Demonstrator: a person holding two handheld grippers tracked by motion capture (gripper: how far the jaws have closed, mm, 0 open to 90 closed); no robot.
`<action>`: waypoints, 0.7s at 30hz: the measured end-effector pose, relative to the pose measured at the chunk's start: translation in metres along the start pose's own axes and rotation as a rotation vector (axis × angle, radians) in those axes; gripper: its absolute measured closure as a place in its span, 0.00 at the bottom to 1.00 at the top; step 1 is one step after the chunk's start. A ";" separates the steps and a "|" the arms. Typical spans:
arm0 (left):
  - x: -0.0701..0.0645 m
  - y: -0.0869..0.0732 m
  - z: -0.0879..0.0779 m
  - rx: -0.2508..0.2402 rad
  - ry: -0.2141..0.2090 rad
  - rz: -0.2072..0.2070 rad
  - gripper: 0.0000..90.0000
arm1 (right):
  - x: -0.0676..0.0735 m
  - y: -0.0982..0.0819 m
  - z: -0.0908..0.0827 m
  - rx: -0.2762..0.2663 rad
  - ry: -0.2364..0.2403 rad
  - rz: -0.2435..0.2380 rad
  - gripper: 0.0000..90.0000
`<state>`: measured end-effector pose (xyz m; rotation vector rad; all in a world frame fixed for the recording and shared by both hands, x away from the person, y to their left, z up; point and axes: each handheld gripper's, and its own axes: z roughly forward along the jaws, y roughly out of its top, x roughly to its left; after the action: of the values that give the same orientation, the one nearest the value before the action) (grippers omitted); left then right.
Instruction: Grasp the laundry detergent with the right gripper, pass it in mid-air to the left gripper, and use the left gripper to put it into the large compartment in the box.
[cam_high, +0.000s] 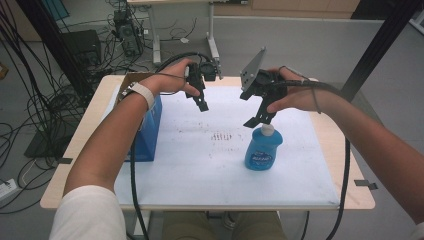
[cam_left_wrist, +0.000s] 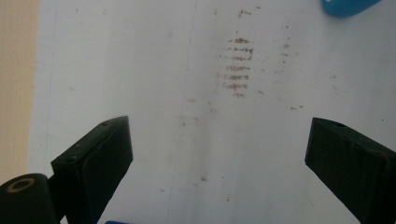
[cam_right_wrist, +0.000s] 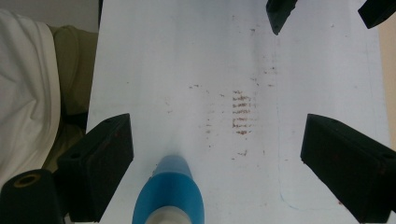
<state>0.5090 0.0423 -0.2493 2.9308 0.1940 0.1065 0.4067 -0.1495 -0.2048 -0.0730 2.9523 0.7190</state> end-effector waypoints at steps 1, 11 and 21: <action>0.000 0.000 0.000 0.001 0.002 -0.001 0.09 | 0.000 0.000 0.000 -0.001 -0.002 -0.003 0.10; -0.002 0.000 -0.004 -0.007 0.009 -0.005 0.08 | 0.004 -0.004 -0.009 -0.012 -0.017 -0.005 0.10; -0.004 0.000 -0.006 -0.008 0.019 -0.003 0.08 | 0.005 -0.013 -0.014 -0.022 -0.030 0.005 0.10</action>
<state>0.5050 0.0429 -0.2438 2.9225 0.2009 0.1340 0.4013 -0.1677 -0.1989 -0.0556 2.9174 0.7462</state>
